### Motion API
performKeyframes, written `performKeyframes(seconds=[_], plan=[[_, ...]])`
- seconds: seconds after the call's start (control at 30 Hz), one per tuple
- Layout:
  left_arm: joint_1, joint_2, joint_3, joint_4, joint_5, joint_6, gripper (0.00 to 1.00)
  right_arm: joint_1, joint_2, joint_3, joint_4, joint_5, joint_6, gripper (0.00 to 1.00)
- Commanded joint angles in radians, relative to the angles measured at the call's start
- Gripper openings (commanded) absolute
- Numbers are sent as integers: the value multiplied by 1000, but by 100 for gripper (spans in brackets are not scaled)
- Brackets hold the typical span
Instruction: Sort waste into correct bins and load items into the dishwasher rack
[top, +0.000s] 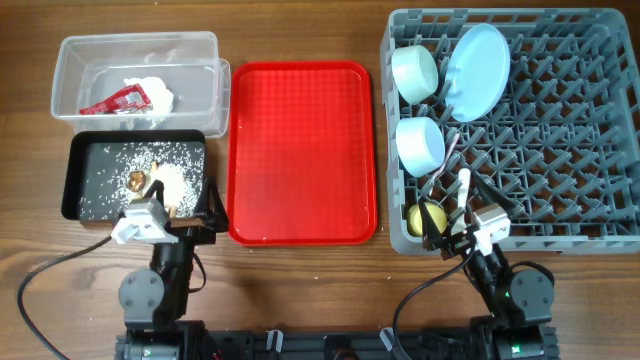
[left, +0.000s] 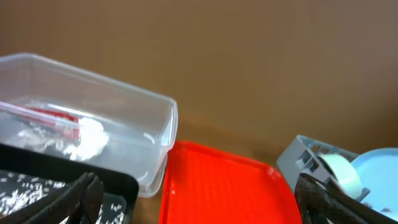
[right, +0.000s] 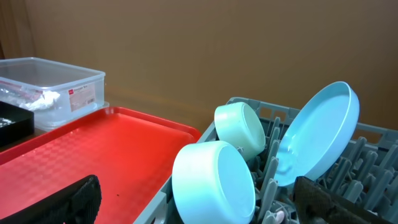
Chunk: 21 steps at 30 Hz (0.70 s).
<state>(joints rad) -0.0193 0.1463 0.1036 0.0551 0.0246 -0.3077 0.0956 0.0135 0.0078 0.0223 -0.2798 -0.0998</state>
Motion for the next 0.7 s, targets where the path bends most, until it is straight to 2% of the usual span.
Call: performKeyframes(seconds=[0.0,0.3,0.5,0.67], plan=[[5,-59,-44,32,-11,13,100,4,-9,-3,2,10,-5,99],[6,-144,-98,21,-26,16,100,4,-9,-3,2,9,-5,100],[5,-144,-98,-132,-25,12,100,4,-9,-3,2,9,-5,100],[6,-144,-98,-130,-18,13,100,4,-9,-3,2,9,-5,100]])
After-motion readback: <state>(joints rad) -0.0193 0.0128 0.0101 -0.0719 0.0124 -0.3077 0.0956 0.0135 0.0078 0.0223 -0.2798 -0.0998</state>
